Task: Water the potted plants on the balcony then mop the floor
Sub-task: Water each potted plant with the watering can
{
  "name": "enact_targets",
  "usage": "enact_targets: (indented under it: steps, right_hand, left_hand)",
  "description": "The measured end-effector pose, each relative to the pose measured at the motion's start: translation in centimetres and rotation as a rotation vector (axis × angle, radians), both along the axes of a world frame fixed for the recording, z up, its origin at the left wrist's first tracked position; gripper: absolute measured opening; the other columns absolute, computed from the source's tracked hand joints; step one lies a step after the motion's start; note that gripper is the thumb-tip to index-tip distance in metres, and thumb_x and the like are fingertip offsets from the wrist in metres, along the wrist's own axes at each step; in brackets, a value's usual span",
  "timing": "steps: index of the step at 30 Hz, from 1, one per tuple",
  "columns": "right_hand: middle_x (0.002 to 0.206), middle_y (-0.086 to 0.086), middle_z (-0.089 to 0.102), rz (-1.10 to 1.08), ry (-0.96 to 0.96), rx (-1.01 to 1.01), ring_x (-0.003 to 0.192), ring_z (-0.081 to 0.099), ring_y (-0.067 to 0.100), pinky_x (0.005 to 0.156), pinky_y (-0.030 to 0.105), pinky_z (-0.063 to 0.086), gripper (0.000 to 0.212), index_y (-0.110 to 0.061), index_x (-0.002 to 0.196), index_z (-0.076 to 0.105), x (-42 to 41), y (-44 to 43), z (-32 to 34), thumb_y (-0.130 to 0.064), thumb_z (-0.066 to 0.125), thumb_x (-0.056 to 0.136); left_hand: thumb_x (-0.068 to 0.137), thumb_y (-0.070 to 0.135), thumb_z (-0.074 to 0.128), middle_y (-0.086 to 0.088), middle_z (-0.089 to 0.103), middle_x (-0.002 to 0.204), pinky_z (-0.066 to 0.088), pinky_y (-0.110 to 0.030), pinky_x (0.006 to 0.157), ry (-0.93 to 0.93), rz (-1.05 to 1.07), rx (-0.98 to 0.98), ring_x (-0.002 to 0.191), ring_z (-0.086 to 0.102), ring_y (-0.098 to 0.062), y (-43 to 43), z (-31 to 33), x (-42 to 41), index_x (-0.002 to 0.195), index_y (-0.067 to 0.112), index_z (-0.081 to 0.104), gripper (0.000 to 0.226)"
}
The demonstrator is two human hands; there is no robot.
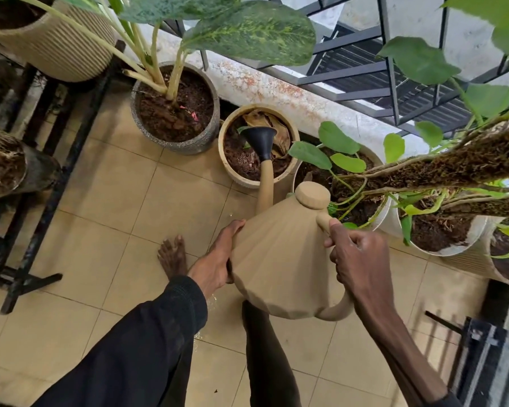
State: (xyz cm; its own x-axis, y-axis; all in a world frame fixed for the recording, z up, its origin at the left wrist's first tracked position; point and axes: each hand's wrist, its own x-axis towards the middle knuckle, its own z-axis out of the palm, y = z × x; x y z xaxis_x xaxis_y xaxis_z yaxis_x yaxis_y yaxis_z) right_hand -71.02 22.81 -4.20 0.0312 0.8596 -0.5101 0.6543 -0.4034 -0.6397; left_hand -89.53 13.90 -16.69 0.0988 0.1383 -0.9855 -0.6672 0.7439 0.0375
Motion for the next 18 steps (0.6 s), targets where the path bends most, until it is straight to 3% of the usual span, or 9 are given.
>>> enact_targets:
  steps: [4,6,11,15,18]
  right_hand:
    - [0.046,-0.003,0.049,-0.022,0.021,-0.051,0.053,0.043,0.021,0.058,0.045,0.037,0.053,-0.022,0.066,0.074,0.6,-0.8,-0.7,-0.066,0.050,0.079]
    - [0.048,-0.002,0.050,-0.035,0.020,-0.059,0.054,0.044,0.022,0.059,0.044,0.038,0.054,-0.018,0.065,0.073,0.9,-1.1,-1.0,-0.066,0.049,0.077]
    - [0.052,0.004,0.049,-0.059,0.025,-0.081,0.057,0.044,0.024,0.062,0.049,0.040,0.057,-0.007,0.063,0.065,1.5,-1.9,-1.6,-0.058,0.050,0.082]
    - [0.053,0.008,0.054,-0.055,0.010,-0.093,0.058,0.049,0.027,0.067,0.059,0.051,0.056,-0.005,0.063,0.065,1.7,-2.2,-1.8,-0.052,0.047,0.089]
    - [0.056,0.020,0.059,-0.043,-0.002,-0.083,0.054,0.054,0.027,0.066,0.051,0.053,0.059,-0.006,0.064,0.066,1.8,-2.2,-1.8,-0.053,0.044,0.091]
  left_hand:
    - [0.083,0.063,0.064,-0.004,0.075,0.068,0.056,-0.030,0.063,0.034,0.028,0.023,0.074,0.067,-0.023,0.0,-0.8,-0.3,0.102,0.019,0.070,0.048]
    - [0.081,0.061,0.067,-0.004,0.075,0.073,0.056,-0.030,0.064,0.044,0.038,0.043,0.078,0.067,-0.024,-0.1,-0.9,-0.5,0.105,0.019,0.071,0.049]
    - [0.072,0.064,0.071,-0.006,0.074,0.092,0.055,-0.035,0.076,0.089,0.038,0.096,0.090,0.066,-0.026,-0.4,-1.2,-0.9,0.114,0.022,0.068,0.059]
    - [0.067,0.064,0.073,-0.008,0.076,0.103,0.056,-0.044,0.088,0.142,0.041,0.147,0.099,0.067,-0.028,-0.3,-1.3,-1.0,0.117,0.024,0.069,0.065]
    - [0.065,0.064,0.075,-0.010,0.076,0.112,0.051,-0.050,0.101,0.167,0.050,0.169,0.108,0.067,-0.031,-0.1,-1.3,-1.1,0.119,0.024,0.070,0.067]
